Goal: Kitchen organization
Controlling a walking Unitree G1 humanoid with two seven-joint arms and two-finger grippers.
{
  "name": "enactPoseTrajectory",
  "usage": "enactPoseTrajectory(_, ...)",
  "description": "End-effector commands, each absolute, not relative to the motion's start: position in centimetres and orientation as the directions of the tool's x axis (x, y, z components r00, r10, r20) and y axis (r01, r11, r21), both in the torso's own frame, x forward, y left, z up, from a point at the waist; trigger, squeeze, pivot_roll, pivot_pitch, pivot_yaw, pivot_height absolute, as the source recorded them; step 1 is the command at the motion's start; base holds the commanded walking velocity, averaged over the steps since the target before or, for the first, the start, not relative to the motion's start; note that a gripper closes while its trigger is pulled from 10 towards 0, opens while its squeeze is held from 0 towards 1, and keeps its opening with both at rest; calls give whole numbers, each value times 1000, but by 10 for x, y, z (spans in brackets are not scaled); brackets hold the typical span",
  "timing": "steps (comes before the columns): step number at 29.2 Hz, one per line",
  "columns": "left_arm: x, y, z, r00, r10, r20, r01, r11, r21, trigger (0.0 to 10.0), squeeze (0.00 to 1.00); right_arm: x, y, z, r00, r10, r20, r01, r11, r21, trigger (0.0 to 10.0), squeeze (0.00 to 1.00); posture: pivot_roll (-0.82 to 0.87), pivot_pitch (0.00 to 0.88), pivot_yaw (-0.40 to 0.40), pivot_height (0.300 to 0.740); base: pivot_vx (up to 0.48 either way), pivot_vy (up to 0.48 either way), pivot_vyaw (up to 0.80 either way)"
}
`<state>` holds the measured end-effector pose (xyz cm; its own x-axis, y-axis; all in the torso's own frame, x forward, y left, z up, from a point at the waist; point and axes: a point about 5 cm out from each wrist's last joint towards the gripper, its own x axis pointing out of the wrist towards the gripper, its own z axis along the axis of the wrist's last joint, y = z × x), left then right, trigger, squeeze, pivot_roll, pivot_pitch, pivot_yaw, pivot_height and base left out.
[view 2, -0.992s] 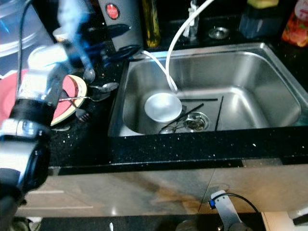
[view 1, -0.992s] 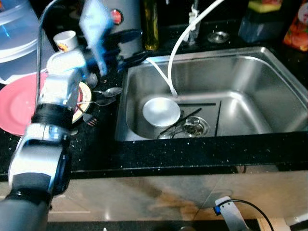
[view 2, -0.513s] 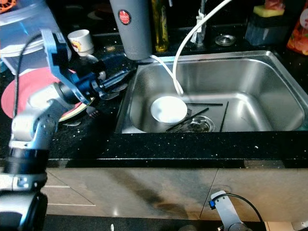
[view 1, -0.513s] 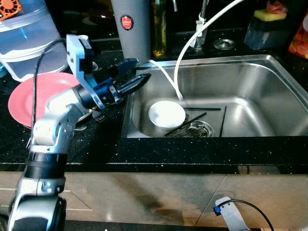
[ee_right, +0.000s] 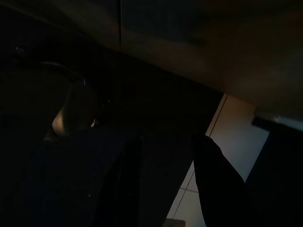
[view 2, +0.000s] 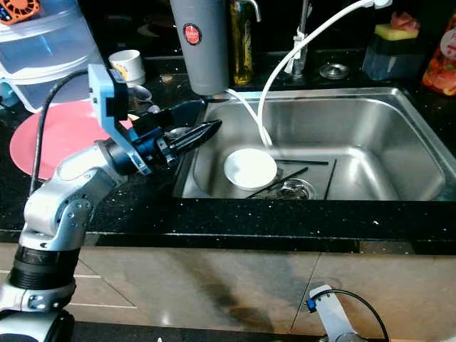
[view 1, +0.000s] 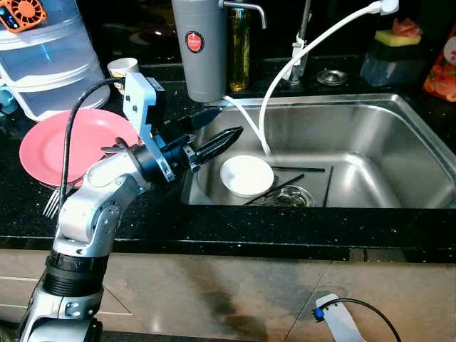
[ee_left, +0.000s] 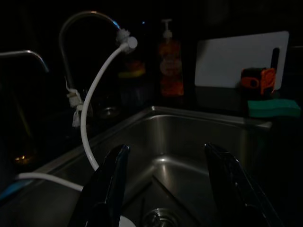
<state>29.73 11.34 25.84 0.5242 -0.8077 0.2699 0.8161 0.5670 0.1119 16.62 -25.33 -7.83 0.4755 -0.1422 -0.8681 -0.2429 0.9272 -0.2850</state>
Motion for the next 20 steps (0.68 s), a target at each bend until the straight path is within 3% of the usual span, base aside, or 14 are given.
enactPoseTrajectory(1,293,111,255,529,-812,248,818,565,104,10000,0,166,-251,-79,475,-125,-871,-250,930,-270,10000,0,-24,0,61,740,0,0,0)
enactPoseTrajectory(7,292,107,252,534,-813,233,819,565,95,10000,0,165,-252,-79,469,-138,-872,-235,933,-274,10000,0,-25,4,56,740,-86,0,0)
enactPoseTrajectory(20,290,99,241,555,-801,226,812,581,66,10000,0,165,-254,-79,457,-143,-878,-264,921,-287,10000,0,-29,5,41,740,-398,0,0)
